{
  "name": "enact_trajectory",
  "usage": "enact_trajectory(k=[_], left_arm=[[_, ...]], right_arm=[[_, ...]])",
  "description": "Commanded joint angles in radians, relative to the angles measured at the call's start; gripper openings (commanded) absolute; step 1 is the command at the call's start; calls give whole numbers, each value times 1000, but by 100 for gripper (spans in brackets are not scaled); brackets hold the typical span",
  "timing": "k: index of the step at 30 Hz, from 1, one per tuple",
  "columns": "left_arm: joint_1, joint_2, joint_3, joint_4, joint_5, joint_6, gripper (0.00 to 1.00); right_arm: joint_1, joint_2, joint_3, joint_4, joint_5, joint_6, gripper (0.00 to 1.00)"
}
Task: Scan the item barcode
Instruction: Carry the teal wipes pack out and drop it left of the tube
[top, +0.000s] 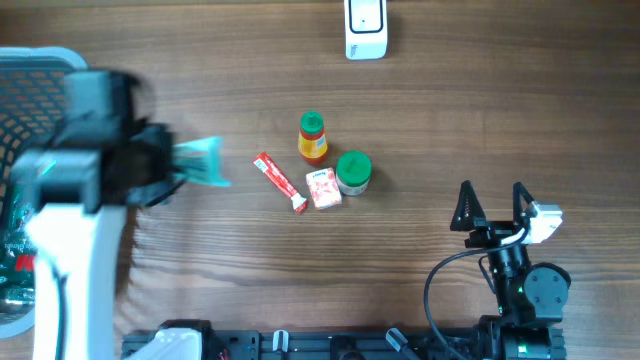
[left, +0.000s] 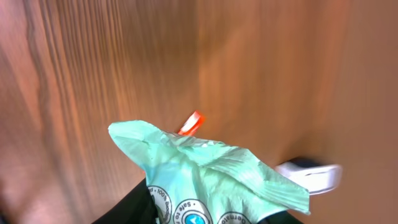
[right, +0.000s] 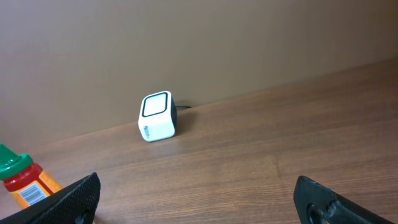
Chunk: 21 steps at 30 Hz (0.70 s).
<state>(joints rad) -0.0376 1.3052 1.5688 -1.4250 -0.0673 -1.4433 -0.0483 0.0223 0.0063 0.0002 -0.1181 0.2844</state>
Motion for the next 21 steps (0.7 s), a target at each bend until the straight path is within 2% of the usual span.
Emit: enact_trajectory(k=[1, 6, 11, 15, 19, 21], left_arm=[[-139, 157, -1, -5, -56, 31, 38], [-241, 378, -2, -4, -58, 31, 39], [-271, 574, -2, 18, -73, 31, 42], [-275, 639, -35, 55, -81, 35, 43], [-275, 646, -142, 157, -80, 57, 44], [-275, 646, -203, 192, -80, 56, 47]], right_arm=[[6, 0, -1, 5, 13, 7, 100], [6, 0, -1, 5, 14, 6, 100], [6, 0, -1, 5, 14, 7, 100], [6, 0, -1, 5, 14, 7, 100], [6, 0, -1, 5, 14, 7, 100], [6, 0, -1, 5, 14, 6, 100]])
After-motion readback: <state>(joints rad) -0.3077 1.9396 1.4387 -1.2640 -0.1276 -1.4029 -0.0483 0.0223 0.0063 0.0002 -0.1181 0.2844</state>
